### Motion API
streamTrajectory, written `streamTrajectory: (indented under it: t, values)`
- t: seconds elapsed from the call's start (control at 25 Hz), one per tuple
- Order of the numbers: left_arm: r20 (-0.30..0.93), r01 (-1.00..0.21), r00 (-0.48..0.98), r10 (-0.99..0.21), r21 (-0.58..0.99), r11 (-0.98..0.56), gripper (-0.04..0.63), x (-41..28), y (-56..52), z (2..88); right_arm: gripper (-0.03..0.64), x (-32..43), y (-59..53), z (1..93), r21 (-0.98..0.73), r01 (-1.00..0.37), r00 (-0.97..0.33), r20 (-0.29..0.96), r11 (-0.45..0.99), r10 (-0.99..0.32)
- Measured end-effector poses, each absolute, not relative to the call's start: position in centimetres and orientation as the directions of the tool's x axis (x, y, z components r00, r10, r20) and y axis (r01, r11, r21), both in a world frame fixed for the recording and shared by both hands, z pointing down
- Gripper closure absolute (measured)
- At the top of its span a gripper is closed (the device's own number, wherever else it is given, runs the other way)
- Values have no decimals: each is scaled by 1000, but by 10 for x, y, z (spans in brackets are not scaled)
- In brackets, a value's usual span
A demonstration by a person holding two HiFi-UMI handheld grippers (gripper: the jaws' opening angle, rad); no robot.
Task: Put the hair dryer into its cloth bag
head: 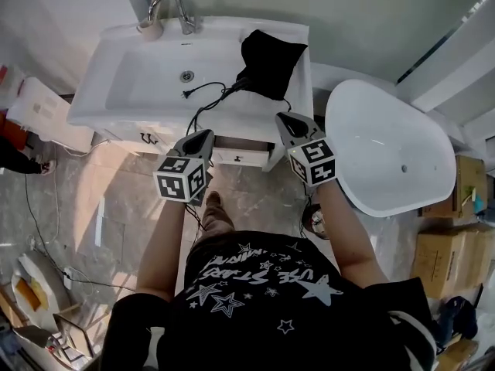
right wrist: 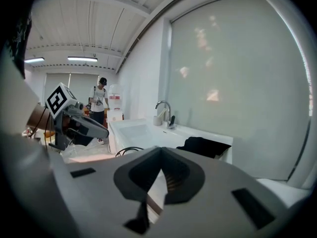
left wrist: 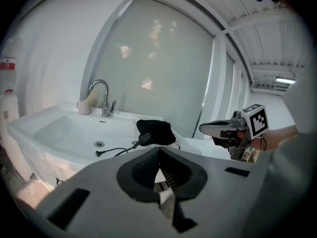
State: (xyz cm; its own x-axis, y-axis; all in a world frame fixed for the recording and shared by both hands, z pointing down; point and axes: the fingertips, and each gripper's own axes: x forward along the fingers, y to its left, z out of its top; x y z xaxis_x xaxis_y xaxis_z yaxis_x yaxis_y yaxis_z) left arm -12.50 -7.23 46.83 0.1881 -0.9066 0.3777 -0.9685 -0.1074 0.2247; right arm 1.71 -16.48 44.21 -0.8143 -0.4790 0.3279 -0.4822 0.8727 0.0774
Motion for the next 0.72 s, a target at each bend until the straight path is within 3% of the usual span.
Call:
streamTrajectory:
  t: [0.72]
  values:
    - [423, -971, 65, -904, 237, 42, 584, -47, 59, 504, 611, 76, -52, 478, 27, -347, -874, 352, 937, -334]
